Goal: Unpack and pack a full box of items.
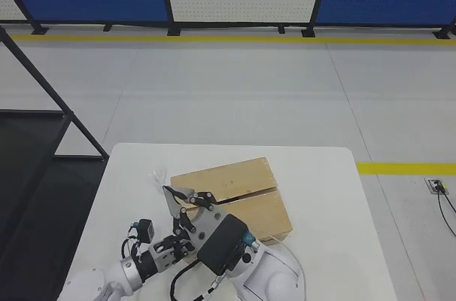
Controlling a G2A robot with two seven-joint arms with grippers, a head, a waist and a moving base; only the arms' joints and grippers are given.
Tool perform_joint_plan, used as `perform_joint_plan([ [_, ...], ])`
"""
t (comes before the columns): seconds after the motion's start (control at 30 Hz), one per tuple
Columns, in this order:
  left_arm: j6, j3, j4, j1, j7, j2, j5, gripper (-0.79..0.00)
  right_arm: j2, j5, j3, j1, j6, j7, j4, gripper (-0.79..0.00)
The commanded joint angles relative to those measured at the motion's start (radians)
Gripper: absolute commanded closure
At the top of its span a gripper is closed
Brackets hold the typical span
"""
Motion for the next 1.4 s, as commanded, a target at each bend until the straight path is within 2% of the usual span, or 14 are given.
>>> perform_joint_plan([
  [0.0, -0.008, -0.004, -0.009, 0.006, 0.002, 0.001, -0.007, 0.000, 0.001, 0.002, 0.002, -0.003, 0.002, -0.001, 0.002, 0.000],
  [0.53, -0.134, -0.058, -0.129, 0.102, 0.000, 0.009, -0.049, 0.000, 0.006, 0.016, 0.013, -0.009, 0.016, -0.037, 0.009, 0.000],
  [0.93, -0.237, -0.167, -0.111, 0.139, 0.015, 0.008, -0.237, 0.000, 0.009, 0.060, 0.039, -0.026, 0.049, -0.011, 0.021, 0.000],
  [1.13, -0.229, -0.208, -0.098, 0.133, 0.038, 0.007, -0.331, 0.000, 0.015, 0.090, 0.063, -0.058, 0.057, 0.002, 0.008, 0.000],
  [1.37, -0.181, -0.208, -0.079, 0.100, 0.121, 0.007, -0.332, 0.000, 0.019, 0.125, 0.087, -0.076, 0.061, 0.014, 0.010, 0.000],
])
